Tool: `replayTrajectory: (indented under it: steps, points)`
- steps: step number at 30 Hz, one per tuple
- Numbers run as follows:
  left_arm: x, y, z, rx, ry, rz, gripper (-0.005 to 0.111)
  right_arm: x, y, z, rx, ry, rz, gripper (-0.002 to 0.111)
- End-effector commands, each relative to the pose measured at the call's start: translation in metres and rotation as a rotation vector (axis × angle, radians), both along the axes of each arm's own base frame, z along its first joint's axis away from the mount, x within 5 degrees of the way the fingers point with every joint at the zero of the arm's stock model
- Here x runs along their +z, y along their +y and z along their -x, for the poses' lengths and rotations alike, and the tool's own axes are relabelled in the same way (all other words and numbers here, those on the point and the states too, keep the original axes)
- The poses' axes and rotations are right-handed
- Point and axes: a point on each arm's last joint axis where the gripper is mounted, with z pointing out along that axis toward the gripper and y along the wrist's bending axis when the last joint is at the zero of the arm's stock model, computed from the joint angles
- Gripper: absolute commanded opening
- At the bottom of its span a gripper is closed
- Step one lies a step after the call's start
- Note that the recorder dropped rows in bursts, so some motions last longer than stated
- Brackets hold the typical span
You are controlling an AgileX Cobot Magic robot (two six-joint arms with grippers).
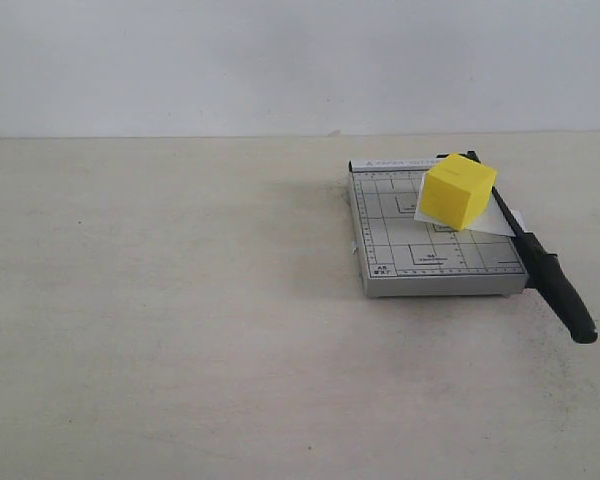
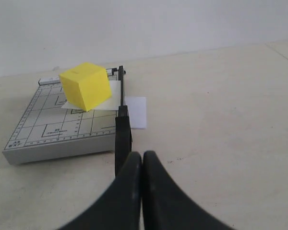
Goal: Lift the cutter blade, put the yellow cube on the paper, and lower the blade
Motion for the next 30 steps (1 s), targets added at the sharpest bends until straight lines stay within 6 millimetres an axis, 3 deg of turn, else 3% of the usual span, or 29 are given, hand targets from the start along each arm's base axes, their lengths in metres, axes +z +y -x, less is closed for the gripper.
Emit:
replayTrajectory:
  steps: [1,17,18,19,20,21,22,26,30]
  points:
    - [0.0,0.0,0.0,0.006,-0.005,0.007,0.004,0.0,0.0,0.001,-0.005,0.004,-0.005,0.0]
    - [0.0,0.0,0.0,0.008,-0.007,0.007,0.004,0.0,0.0,0.001,-0.004,-0.002,-0.012,0.0]
    - [0.004,0.004,-0.002,0.054,-0.051,0.016,0.004,0.0,0.0,0.001,-0.004,-0.002,-0.012,0.0]
    - [0.013,0.009,-0.004,0.129,-0.079,0.196,0.004,0.0,0.0,0.001,-0.004,-0.002,-0.012,0.0]
    - [0.031,0.019,-0.003,0.244,-0.201,0.242,0.004,0.0,0.0,0.001,-0.004,-0.002,-0.012,0.0]
    - [0.029,0.024,-0.003,0.327,-0.191,0.458,0.004,0.0,0.0,0.001,-0.004,-0.002,-0.012,0.0]
    - [0.022,0.023,-0.003,0.312,-0.15,0.521,0.004,0.0,0.0,0.001,-0.004,-0.002,-0.012,0.0]
    - [-0.007,0.021,0.004,0.354,0.139,0.481,0.004,0.0,0.0,0.001,-0.004,-0.002,-0.015,0.0]
    - [-0.007,0.021,0.004,0.355,0.133,0.454,0.004,0.0,0.0,0.001,-0.004,-0.002,-0.015,0.0]
